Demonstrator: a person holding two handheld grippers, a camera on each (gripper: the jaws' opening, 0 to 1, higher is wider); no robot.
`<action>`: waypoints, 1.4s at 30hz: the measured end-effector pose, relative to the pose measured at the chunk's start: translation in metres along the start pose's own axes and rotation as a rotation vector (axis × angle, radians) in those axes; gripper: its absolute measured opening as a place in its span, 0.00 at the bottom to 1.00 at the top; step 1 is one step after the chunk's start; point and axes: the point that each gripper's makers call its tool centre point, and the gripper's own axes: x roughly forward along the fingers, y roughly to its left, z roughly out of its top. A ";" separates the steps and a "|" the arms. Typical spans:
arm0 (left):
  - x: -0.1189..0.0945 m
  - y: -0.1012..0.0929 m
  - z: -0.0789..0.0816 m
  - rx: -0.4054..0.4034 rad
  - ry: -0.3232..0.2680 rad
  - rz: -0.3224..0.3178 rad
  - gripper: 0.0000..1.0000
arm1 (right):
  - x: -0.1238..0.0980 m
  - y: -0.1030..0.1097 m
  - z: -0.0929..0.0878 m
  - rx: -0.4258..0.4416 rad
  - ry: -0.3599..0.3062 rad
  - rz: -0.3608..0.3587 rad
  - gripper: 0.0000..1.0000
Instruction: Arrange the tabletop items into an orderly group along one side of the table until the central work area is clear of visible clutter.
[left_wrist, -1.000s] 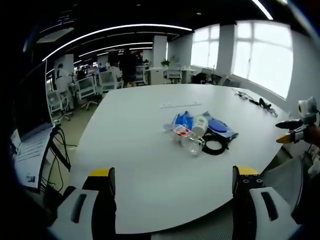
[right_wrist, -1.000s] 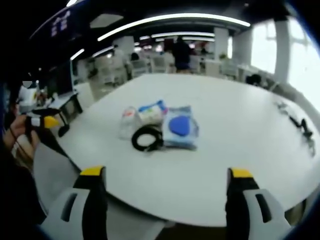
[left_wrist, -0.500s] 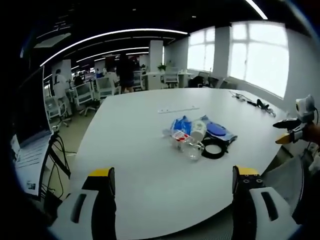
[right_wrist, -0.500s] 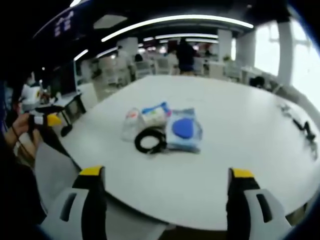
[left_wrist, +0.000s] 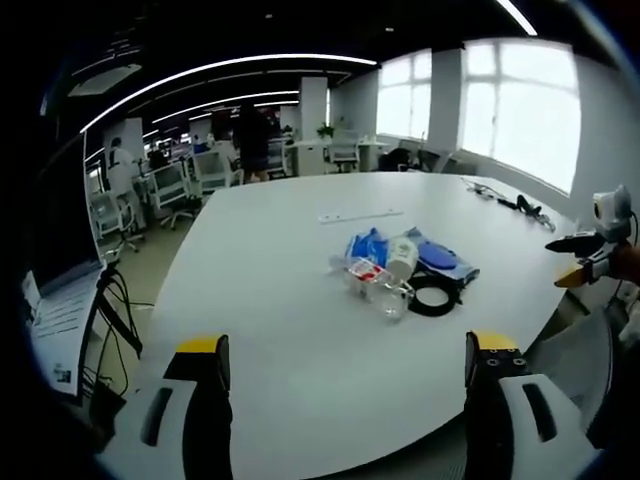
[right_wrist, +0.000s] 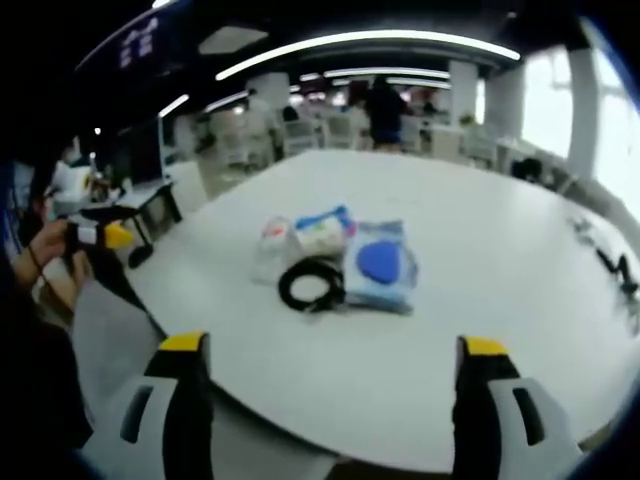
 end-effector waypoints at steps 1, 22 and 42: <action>0.001 0.000 0.000 0.000 0.002 0.002 0.98 | 0.001 0.001 0.000 -0.003 0.001 0.004 1.00; 0.016 -0.005 0.008 -0.011 -0.002 -0.021 0.98 | 0.031 0.018 0.028 -0.055 -0.009 0.100 0.99; 0.035 -0.003 0.012 0.014 0.009 -0.059 0.97 | 0.064 0.039 0.048 -0.105 0.003 0.185 0.98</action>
